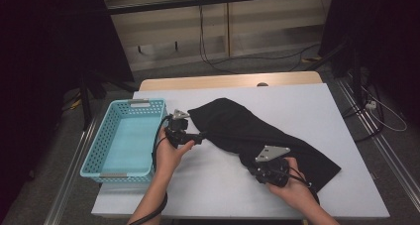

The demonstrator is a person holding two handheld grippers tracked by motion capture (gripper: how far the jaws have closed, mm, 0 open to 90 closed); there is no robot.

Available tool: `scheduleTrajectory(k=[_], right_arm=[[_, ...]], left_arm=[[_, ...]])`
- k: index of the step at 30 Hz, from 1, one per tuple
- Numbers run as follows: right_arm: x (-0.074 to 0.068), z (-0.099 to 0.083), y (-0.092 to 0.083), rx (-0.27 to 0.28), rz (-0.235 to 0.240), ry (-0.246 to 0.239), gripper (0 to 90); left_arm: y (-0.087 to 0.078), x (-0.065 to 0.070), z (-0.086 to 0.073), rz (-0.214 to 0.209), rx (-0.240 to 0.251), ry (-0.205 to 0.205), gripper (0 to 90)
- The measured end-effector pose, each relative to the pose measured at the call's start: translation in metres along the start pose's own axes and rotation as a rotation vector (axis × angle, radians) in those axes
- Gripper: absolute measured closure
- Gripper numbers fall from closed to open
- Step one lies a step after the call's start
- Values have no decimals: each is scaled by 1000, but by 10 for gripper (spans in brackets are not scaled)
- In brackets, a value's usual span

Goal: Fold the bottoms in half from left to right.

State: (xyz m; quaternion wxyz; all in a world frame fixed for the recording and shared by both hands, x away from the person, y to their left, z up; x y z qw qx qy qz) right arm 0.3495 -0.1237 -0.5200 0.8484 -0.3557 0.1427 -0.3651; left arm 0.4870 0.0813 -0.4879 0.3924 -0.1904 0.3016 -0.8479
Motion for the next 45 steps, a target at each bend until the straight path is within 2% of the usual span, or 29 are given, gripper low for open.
scheduleTrajectory(k=[2,3,6,8,11,16,20,21,25,29,32,34,37,41,42,44,45], right_arm=[[3,0,1,9,-1,18,789],[5,-1,1,12,-13,12,826],[6,0,0,8,-13,11,859],[6,-1,-1,2,-8,17,864],[1,-3,-8,-10,36,43,868],[-13,-14,-21,-34,103,23,867],[-14,-18,-27,-29,121,31,866],[-15,-20,-27,-35,130,30,866],[-20,-21,-28,-53,114,-16,866],[-20,-23,-29,-47,131,-12,835],[-19,-15,-31,-6,92,3,666],[-20,-5,-30,37,69,12,602],[-24,9,-22,71,49,-1,588],[-30,20,-3,50,41,-50,575],[-32,22,2,46,41,-49,570],[-30,24,10,32,9,-68,580],[-27,23,14,23,-4,-61,590]], left_arm=[[1,0,0,4,12,-19,160],[1,0,0,0,6,-17,160],[1,0,0,0,7,-18,160],[1,0,1,2,11,-20,160],[1,-1,2,2,13,-17,160],[2,-2,2,3,7,-22,160],[4,-3,2,9,10,-36,158],[4,-4,1,9,0,-28,159],[8,-4,2,12,0,-36,159],[10,-3,1,9,-10,-28,158],[11,-2,3,12,-3,-40,158],[11,-3,2,14,-11,-37,158],[11,-3,1,16,-21,-38,157],[11,-3,-1,25,-20,-50,157],[11,-5,-1,31,-27,-40,156],[11,-5,-2,31,-25,-58,156],[11,-6,-3,35,-32,-63,154]])
Point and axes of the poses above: each handheld gripper's, and its own axes: y roughly forward along the jaws, z roughly out of its top, x roughly to its right, the point moved 9 cm from there along y, roughly forward along the jaws, and after that the axes turned 1 degree about z, right-handed, at the moved point
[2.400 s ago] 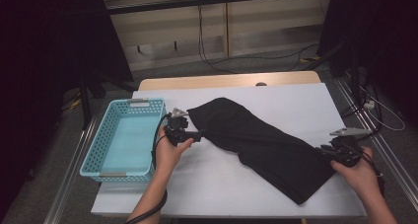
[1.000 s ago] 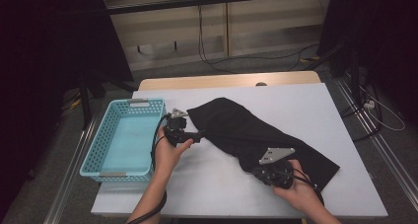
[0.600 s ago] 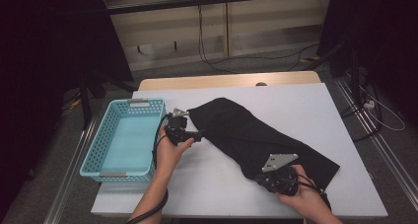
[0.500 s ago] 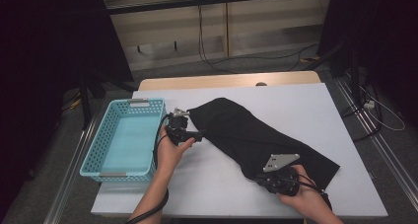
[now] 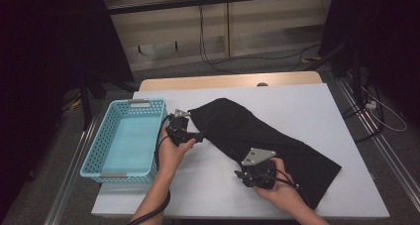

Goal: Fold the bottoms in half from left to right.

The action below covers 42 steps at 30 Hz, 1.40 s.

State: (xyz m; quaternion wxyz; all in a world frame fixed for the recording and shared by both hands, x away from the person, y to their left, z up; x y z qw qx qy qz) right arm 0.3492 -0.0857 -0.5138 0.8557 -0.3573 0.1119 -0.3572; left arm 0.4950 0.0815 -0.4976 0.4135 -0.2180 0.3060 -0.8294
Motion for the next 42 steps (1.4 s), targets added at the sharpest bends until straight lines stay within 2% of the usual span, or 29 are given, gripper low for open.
scheduleTrajectory(k=[2,3,4,5,7,12,13,18,19,20,22,23,24,27,28,31,32,33,36,37,39,41,42], right_arm=[[7,-4,4,-19,-28,10,669],[8,-4,4,-14,-13,25,686],[11,-5,4,-13,-7,33,747],[13,-5,3,-14,-16,21,789],[13,-5,2,-18,4,29,832],[3,-2,-8,6,91,72,859],[1,-4,-9,8,116,88,860],[-2,-7,-8,3,121,80,857],[-2,-6,-8,5,121,81,854],[-2,-6,-8,6,121,78,848],[-2,-7,-7,5,119,74,826],[-2,-7,-7,6,115,70,799],[-2,-6,-7,8,114,70,761],[-1,-3,-9,26,101,69,634],[0,-2,-12,36,95,74,597],[6,1,-18,60,81,88,564],[15,2,-27,84,70,113,520],[18,2,-30,91,64,119,508],[35,-2,-39,108,33,158,494],[41,-3,-42,112,23,170,487],[51,-7,-47,116,0,189,478],[63,-11,-52,121,-27,214,471],[69,-14,-55,122,-47,230,468]], left_arm=[[0,-2,-1,9,-2,-4,150],[0,-3,-1,14,-2,-8,149],[0,-4,0,17,-1,-16,150],[1,-6,0,24,-1,-22,149],[2,-9,2,39,4,-31,153],[9,-15,8,63,14,-57,239],[16,-21,9,84,1,-79,257],[34,-35,11,136,-5,-134,373],[34,-35,11,136,-5,-134,376],[39,-39,12,144,-5,-165,384],[43,-40,15,137,6,-167,462],[43,-41,16,155,4,-173,494],[45,-41,17,143,8,-171,580],[47,-40,22,117,14,-176,757],[47,-41,23,124,16,-166,780],[44,-46,30,124,39,-189,844],[39,-52,36,147,51,-175,868],[39,-52,36,147,51,-175,882],[27,-67,47,188,62,-162,900],[27,-67,48,169,58,-173,900],[27,-65,48,153,46,-169,900],[28,-63,47,149,49,-163,838],[32,-60,44,148,41,-148,763]])
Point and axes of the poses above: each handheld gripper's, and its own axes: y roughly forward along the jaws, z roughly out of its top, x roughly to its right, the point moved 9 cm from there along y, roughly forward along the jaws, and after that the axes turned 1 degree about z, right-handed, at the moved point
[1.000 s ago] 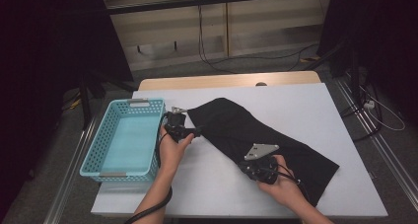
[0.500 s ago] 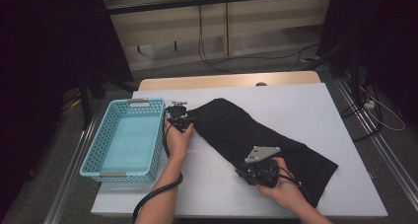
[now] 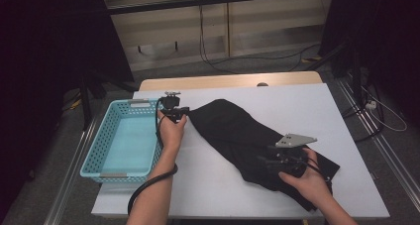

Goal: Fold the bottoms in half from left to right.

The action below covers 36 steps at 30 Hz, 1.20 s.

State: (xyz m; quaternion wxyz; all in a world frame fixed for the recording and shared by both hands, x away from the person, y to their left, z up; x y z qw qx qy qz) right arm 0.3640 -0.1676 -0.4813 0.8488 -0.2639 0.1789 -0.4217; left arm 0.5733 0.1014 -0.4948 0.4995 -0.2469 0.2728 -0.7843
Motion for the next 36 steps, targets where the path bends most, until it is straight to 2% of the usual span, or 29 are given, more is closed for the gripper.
scheduleTrajectory(k=[2,4,7,9,11,12,14,16,17,19,20,21,22,24,28,30,33,36], right_arm=[[7,-3,-2,0,-20,15,453],[12,-6,-4,-3,-34,24,437],[15,-9,-6,-6,-44,36,412],[17,-12,-6,-10,-52,36,384],[18,-14,-7,-15,-57,44,371],[19,-15,-8,-17,-58,42,366],[20,-17,-10,-17,-60,44,362],[21,-19,-12,-21,-67,45,360],[21,-19,-12,-21,-68,45,360],[22,-21,-14,-23,-71,45,359],[22,-21,-14,-24,-73,48,359],[22,-22,-15,-27,-72,50,359],[22,-23,-15,-29,-72,48,358],[23,-25,-17,-32,-75,50,357],[28,-27,-21,-27,-86,56,355],[31,-27,-24,-26,-92,64,355],[40,-27,-30,-16,-116,75,353],[56,-29,-38,-12,-159,90,354]], left_arm=[[3,3,-5,-6,-23,16,649],[6,6,-9,-19,-46,9,520],[10,7,-13,-9,-74,23,427],[13,5,-13,15,-64,18,364],[15,1,-13,46,-67,41,358],[17,0,-14,52,-69,36,358],[21,-1,-17,52,-81,16,366],[22,0,-16,57,-80,18,393],[22,2,-15,45,-81,17,448],[22,9,-15,13,-87,-1,614],[23,13,-15,-19,-93,-9,693],[23,16,-15,-35,-99,-17,816],[23,17,-14,-26,-101,-6,830],[24,18,-11,-33,-104,-23,851],[20,8,1,-21,-67,-31,875],[16,1,9,-2,-40,-25,877],[15,-5,14,4,-40,-31,876],[15,-5,13,-4,-37,-45,874]])
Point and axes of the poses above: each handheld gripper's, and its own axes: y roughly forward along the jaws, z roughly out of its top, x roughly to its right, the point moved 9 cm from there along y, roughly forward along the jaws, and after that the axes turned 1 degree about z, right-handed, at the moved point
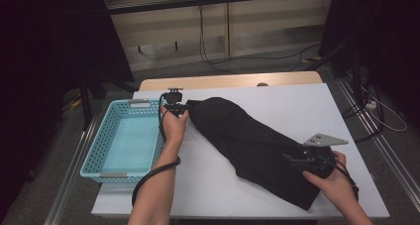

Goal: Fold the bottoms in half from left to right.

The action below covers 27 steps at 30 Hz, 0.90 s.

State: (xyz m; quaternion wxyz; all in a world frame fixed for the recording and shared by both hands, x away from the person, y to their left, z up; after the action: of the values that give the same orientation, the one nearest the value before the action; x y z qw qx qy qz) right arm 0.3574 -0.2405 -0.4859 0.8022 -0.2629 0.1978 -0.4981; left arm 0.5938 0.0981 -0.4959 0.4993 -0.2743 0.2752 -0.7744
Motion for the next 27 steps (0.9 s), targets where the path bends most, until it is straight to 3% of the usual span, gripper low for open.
scheduleTrajectory(k=[2,3,8,10,13,18,20,22,27], right_arm=[[13,-2,-4,-3,-34,8,395],[19,-5,-5,-10,-48,13,424],[44,-18,-6,-53,-112,54,523],[51,-24,-4,-78,-132,65,525],[57,-30,-1,-103,-145,76,526],[63,-36,3,-124,-121,121,612],[65,-36,4,-127,-117,130,751],[64,-35,6,-122,-69,148,883],[68,-33,1,-133,-79,160,900]], left_arm=[[2,3,-3,-10,-11,14,859],[2,3,-4,3,-6,28,819],[3,9,-9,-18,-36,34,583],[2,10,-9,-10,-37,49,471],[0,13,-9,-19,-35,72,404],[-3,13,-7,-21,-37,82,335],[-4,11,-7,-14,-30,85,321],[-4,9,-7,-8,-32,87,297],[-3,7,-4,-4,-15,108,251]])
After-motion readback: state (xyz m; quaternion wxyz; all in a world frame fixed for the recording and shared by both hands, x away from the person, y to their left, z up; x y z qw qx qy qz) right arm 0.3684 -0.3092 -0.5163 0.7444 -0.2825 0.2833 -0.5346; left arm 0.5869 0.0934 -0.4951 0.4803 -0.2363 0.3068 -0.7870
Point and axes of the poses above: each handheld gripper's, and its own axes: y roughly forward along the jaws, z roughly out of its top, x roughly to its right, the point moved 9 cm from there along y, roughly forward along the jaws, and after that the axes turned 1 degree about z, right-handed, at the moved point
